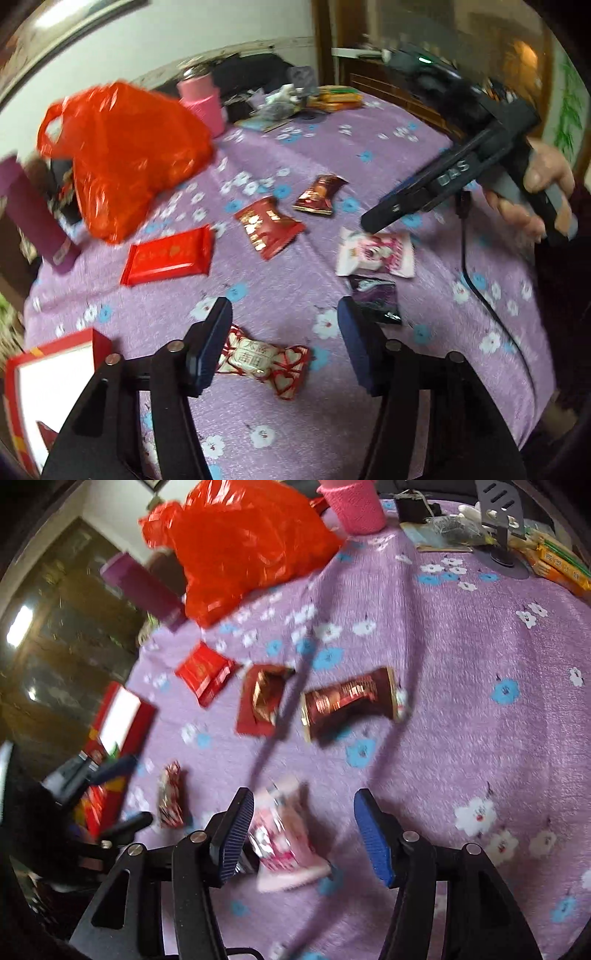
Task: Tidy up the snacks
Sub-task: 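Grasp the dark purple packet with the left tool while the right tool grasps the pink Lotso candy, then carry the purple packet and pink candy over the tray and open both tools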
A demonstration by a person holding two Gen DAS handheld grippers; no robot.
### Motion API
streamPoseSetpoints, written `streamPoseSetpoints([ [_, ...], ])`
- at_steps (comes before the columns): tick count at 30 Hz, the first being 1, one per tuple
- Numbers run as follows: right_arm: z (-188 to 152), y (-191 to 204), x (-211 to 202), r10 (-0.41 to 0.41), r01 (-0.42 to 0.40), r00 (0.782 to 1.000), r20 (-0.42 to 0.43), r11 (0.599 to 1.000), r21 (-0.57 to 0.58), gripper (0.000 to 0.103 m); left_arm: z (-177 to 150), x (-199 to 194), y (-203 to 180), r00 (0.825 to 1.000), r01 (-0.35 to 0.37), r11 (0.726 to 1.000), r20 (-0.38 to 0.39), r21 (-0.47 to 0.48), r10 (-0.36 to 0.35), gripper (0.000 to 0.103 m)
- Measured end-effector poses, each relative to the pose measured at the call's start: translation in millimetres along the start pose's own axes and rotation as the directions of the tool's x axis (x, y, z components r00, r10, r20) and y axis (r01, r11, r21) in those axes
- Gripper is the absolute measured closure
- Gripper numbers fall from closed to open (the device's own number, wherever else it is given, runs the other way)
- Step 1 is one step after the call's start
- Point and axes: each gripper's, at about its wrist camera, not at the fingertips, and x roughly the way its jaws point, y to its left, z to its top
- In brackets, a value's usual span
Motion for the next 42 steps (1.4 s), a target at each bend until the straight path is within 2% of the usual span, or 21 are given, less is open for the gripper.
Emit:
streamPoseSetpoints([
  [1,-3,5,2,-0.032,0.032,0.999,-0.011,0.999,-0.038,0.044,-1,1,-6,1.000,-0.011,1.000,-0.003,0.024,0.011,0.044],
  [4,-6,16,11,-0.053,0.048,0.998,-0.039,0.992,-0.118,0.047,-2,1,-14,1.000,0.010,0.999,-0.014,0.047,-0.009,0.044],
  [6,-7,23,22,-0.093,0.083,0.994,-0.062,0.986,-0.142,0.043,0,-2,-18,0.999,0.033,0.998,-0.005,0.056,-0.033,0.043],
  [9,-10,36,27,-0.123,0.111,0.991,-0.052,0.975,-0.193,0.046,3,2,-23,0.998,0.057,0.995,-0.019,0.078,-0.056,0.041],
  [12,-14,51,33,-0.221,0.203,0.975,-0.036,0.943,-0.264,0.047,1,4,-23,0.998,0.050,0.994,-0.029,0.093,-0.047,0.041],
  [14,-16,55,34,-0.231,0.211,0.972,-0.037,0.935,-0.284,0.047,-1,2,-21,0.998,0.050,0.995,-0.030,0.092,-0.047,0.041],
  [15,-17,55,34,-0.226,0.207,0.973,-0.036,0.936,-0.284,0.050,-1,2,-18,0.999,0.046,0.995,-0.032,0.089,-0.044,0.041],
  [17,-16,52,32,-0.226,0.209,0.974,-0.031,0.938,-0.275,0.063,0,3,-16,0.999,0.039,0.996,-0.034,0.083,-0.037,0.041],
  [19,-14,49,31,-0.215,0.200,0.976,-0.030,0.946,-0.254,0.065,2,2,-15,0.999,0.048,0.996,-0.028,0.079,-0.046,0.041],
  [21,-10,49,34,-0.239,0.228,0.971,-0.017,0.945,-0.235,0.065,2,2,-16,0.998,0.066,0.995,-0.028,0.080,-0.064,0.041],
  [22,-7,43,32,-0.259,0.253,0.966,-0.003,0.945,-0.209,0.065,2,3,-18,0.997,0.075,0.994,-0.032,0.083,-0.072,0.041],
  [25,0,25,22,-0.257,0.260,0.966,0.038,0.959,-0.117,0.065,3,11,-30,0.995,0.095,0.989,-0.043,0.110,-0.091,0.041],
  [30,8,-3,-5,-0.141,0.138,0.981,0.135,0.990,0.035,0.065,9,37,-50,0.983,0.171,0.976,-0.094,0.136,-0.159,0.041],
  [33,12,-17,-16,-0.057,0.037,0.981,0.187,0.993,0.111,0.065,11,56,-47,0.972,0.198,0.978,-0.140,0.068,-0.187,0.041],
  [34,12,-21,-19,-0.034,0.007,0.979,0.200,0.991,0.133,0.065,12,60,-44,0.966,0.222,0.975,-0.141,0.030,-0.216,0.044],
  [35,13,-24,-20,-0.018,-0.014,0.978,0.209,0.988,0.152,0.065,12,62,-42,0.961,0.239,0.971,-0.141,0.002,-0.237,0.055],
  [36,13,-25,-20,-0.015,-0.020,0.977,0.214,0.987,0.162,0.065,13,65,-42,0.959,0.245,0.969,-0.147,-0.009,-0.244,0.061],
  [37,14,-27,-21,-0.014,-0.025,0.975,0.220,0.985,0.174,0.065,13,65,-43,0.963,0.232,0.973,-0.140,-0.002,-0.230,0.066],
  [39,13,-31,-21,0.009,-0.053,0.975,0.222,0.980,0.191,0.065,13,64,-46,0.968,0.217,0.976,-0.137,0.021,-0.212,0.068],
  [42,12,-31,-22,0.040,-0.089,0.971,0.236,0.976,0.200,0.065,11,62,-46,0.968,0.214,0.977,-0.131,-0.001,-0.212,0.069],
])
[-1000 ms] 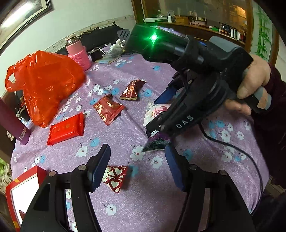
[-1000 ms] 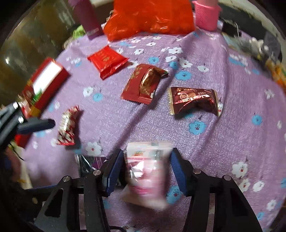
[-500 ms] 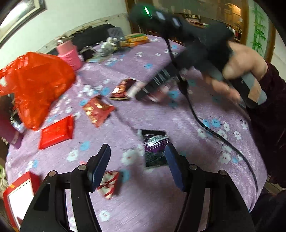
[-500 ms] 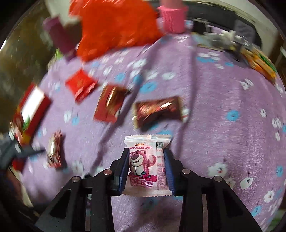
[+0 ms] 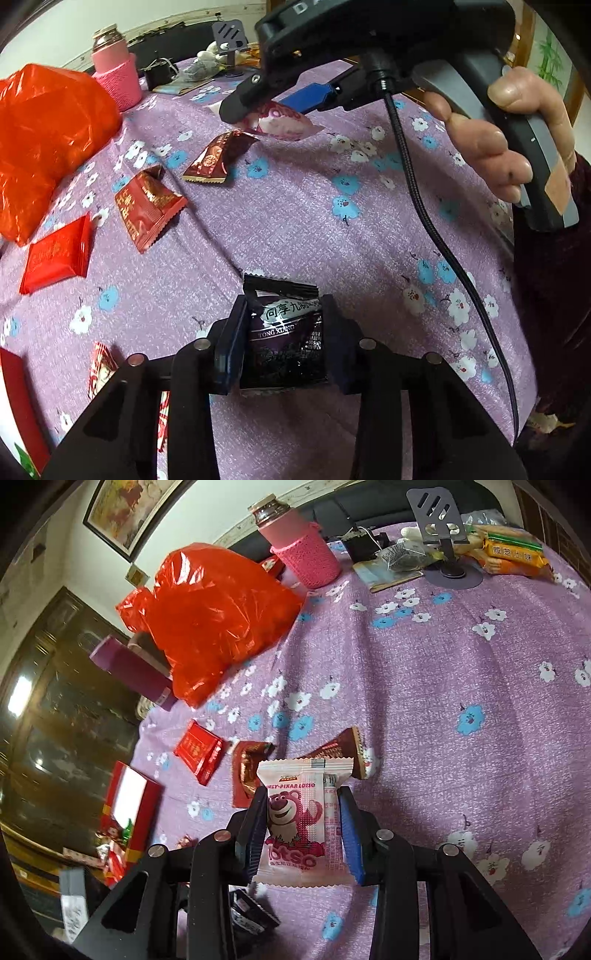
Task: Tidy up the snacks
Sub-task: 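Carry the purple packet and pink candy over the tray and open both tools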
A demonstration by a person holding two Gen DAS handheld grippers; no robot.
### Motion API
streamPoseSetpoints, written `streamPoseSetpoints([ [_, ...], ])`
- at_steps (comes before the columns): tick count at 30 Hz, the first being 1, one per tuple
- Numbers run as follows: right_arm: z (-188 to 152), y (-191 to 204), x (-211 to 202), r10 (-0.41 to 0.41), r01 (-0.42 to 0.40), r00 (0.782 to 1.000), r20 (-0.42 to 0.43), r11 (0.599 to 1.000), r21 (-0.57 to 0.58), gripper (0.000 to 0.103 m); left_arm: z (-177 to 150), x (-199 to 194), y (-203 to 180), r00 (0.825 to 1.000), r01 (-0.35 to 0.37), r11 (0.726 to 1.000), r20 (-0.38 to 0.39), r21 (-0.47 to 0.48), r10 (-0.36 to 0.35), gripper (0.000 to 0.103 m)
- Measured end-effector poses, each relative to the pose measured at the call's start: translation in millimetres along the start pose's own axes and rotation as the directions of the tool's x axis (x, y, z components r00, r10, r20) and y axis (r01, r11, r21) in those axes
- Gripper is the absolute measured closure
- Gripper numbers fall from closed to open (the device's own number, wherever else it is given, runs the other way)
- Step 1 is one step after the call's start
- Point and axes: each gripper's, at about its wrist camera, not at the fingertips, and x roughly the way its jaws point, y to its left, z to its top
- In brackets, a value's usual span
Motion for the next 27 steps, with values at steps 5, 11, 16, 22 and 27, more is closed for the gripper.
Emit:
streamPoseSetpoints([
  [5,1,5,-1,0.068,-0.068,0.998,0.000,0.998,-0.009,0.065,-10,-10,3,1.000,-0.017,0.999,0.020,-0.039,0.018,0.070],
  [11,1,9,-5,0.132,-0.132,0.991,0.021,0.991,-0.003,0.065,-28,-44,11,0.995,-0.043,0.994,0.081,-0.103,0.051,0.070],
  [16,0,16,-3,0.170,-0.170,0.985,0.017,0.985,-0.009,0.065,-47,-77,19,0.986,-0.093,0.986,0.125,-0.137,0.111,0.070],
  [22,-4,28,3,0.216,-0.216,0.976,0.001,0.976,-0.023,0.066,-72,-114,35,0.966,-0.159,0.969,0.172,-0.188,0.192,0.070],
  [27,-11,50,6,0.251,-0.251,0.968,-0.009,0.966,-0.064,0.066,-100,-147,55,0.942,-0.218,0.943,0.198,-0.251,0.271,0.069],
])
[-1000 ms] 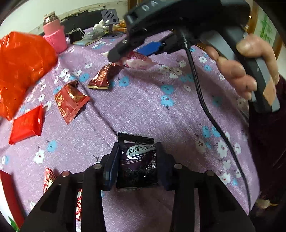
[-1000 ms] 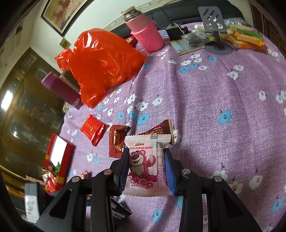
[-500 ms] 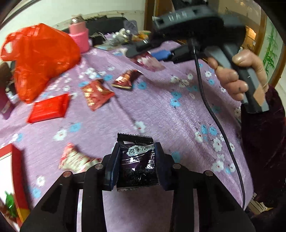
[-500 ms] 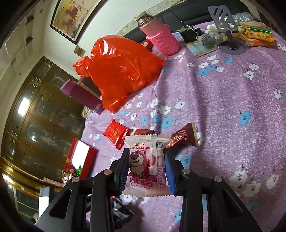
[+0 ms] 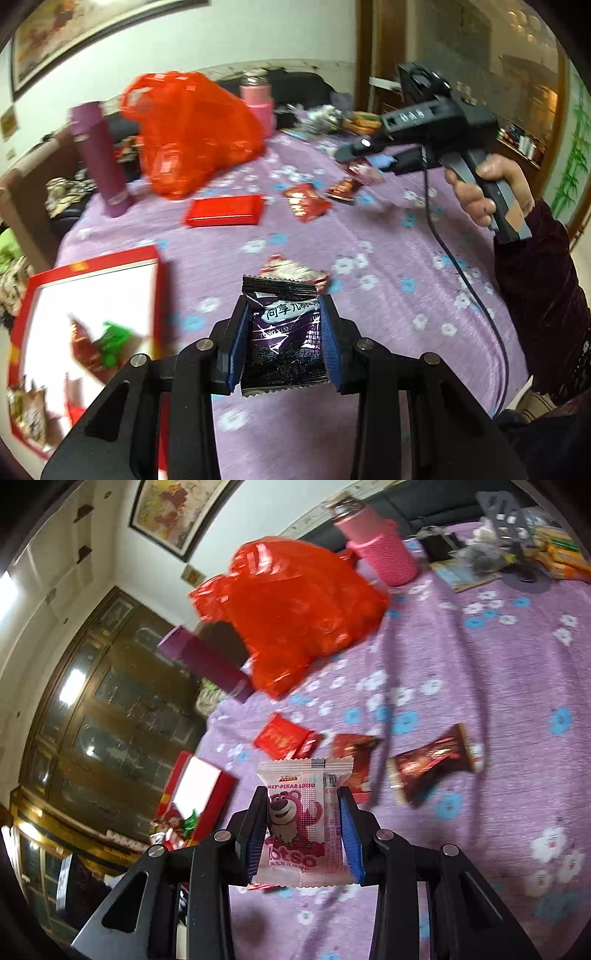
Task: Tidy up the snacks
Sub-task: 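Carry the purple packet and pink candy over the tray and open both tools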
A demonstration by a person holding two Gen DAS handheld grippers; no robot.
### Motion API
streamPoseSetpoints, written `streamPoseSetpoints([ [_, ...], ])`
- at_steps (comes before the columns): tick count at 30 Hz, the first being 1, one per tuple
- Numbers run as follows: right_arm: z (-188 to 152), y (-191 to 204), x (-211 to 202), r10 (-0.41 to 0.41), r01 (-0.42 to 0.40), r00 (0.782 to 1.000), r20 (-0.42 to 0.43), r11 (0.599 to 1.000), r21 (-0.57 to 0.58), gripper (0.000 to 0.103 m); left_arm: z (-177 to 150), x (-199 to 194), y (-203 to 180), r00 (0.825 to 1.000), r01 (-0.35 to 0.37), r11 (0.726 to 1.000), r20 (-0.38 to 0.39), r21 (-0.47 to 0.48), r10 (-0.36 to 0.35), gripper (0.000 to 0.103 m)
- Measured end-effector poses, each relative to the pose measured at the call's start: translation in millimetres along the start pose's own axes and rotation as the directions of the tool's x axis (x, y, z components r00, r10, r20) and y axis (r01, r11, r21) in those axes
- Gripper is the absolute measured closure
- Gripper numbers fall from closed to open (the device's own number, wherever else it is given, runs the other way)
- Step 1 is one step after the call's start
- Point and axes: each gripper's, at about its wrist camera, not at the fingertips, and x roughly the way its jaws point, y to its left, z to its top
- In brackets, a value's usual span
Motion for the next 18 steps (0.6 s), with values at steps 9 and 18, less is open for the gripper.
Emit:
streamPoseSetpoints([
  [9,-20,88,53,0.069,-0.080,0.994,-0.087,0.988,-0.128,0.066,-29,-44,69,0.989,-0.132,0.982,0.051,-0.132,0.139,0.069],
  [18,-51,189,142,0.141,-0.193,0.961,-0.237,0.958,-0.213,0.066,-61,-67,143,0.949,-0.289,0.918,0.043,-0.271,0.311,0.069],
])
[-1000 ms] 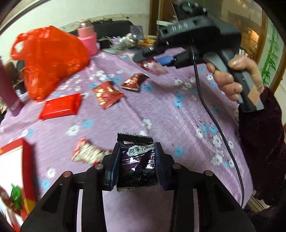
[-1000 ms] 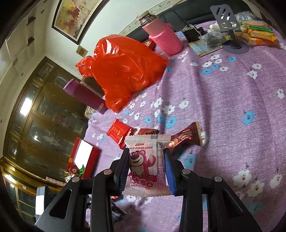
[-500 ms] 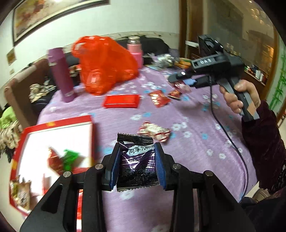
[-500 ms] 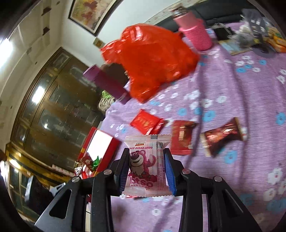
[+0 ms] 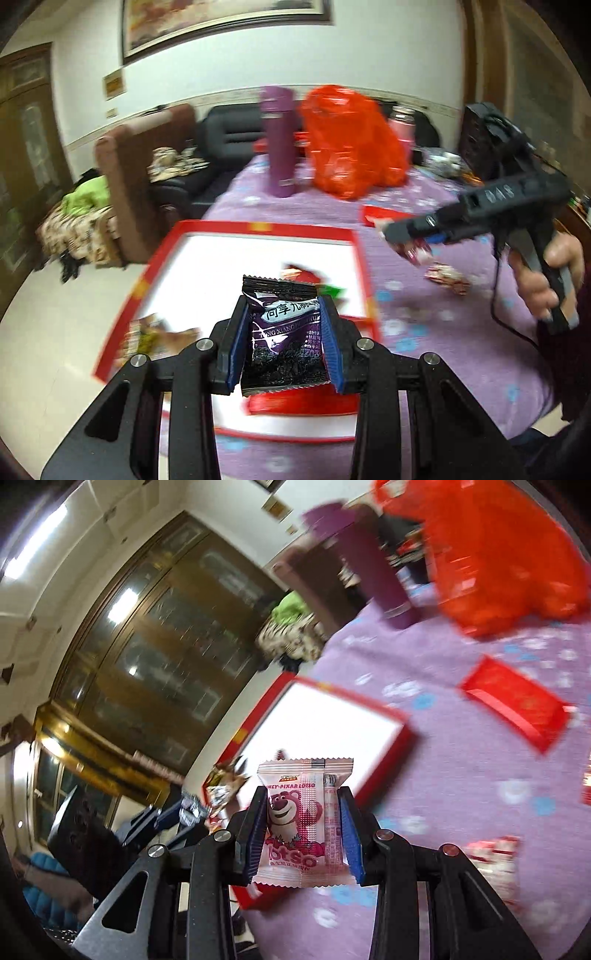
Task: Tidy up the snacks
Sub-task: 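Carry the purple packet and pink candy over the tray and open both tools, then grasp the red-and-white candy with the left tool while the right tool grasps a red packet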
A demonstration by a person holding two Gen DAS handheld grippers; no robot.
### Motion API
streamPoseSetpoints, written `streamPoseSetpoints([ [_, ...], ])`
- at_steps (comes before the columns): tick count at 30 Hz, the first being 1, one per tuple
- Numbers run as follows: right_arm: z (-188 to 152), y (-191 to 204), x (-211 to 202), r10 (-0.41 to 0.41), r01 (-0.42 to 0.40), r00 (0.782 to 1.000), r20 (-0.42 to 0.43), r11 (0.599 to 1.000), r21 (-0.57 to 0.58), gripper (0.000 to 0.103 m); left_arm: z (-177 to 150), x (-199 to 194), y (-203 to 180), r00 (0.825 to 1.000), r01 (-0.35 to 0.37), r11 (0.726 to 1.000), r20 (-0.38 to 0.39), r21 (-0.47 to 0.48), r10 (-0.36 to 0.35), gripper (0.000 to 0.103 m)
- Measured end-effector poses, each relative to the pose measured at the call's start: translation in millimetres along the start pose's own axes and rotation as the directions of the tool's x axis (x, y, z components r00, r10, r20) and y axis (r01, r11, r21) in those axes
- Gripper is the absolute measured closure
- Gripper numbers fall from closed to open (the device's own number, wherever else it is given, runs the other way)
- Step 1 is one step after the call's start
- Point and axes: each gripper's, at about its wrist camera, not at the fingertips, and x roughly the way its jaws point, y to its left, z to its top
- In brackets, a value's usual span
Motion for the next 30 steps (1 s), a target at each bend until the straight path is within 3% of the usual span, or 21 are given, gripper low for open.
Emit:
streamPoseSetpoints([
  [8,-1,40,83,-0.030,0.024,0.992,-0.124,0.998,-0.051,0.066,-8,29,34,0.999,-0.028,0.998,-0.047,-0.049,0.025,0.069],
  [13,17,43,112,-0.061,0.057,0.989,-0.136,0.998,-0.038,0.066,0,60,47,0.995,-0.053,0.998,-0.093,-0.044,0.049,0.069],
  [15,27,45,125,-0.082,0.078,0.989,-0.122,0.996,-0.038,0.063,3,67,52,0.989,-0.108,0.993,-0.110,-0.057,0.101,0.068],
  [18,41,42,133,-0.079,0.077,0.994,-0.074,0.997,-0.026,0.060,9,75,53,0.974,-0.197,0.980,-0.118,-0.032,0.192,0.052],
  [19,45,39,127,-0.066,0.066,0.997,-0.047,0.998,-0.011,0.055,9,74,51,0.973,-0.210,0.977,-0.107,-0.024,0.206,0.044],
  [21,48,31,113,-0.059,0.059,0.998,-0.010,0.998,0.000,0.053,11,70,46,0.978,-0.196,0.981,-0.076,-0.007,0.195,0.041],
  [25,54,-1,58,-0.174,0.173,0.980,0.094,0.985,0.013,0.052,18,59,26,0.988,-0.154,0.988,-0.026,0.026,0.155,0.036],
  [26,53,-18,35,-0.212,0.209,0.970,0.120,0.977,0.042,0.052,19,57,18,0.992,-0.126,0.991,-0.022,0.032,0.127,0.031],
  [30,36,-67,-45,-0.340,0.312,0.917,0.209,0.937,0.158,0.048,23,58,-21,0.999,-0.024,0.995,-0.028,0.095,0.027,0.030],
])
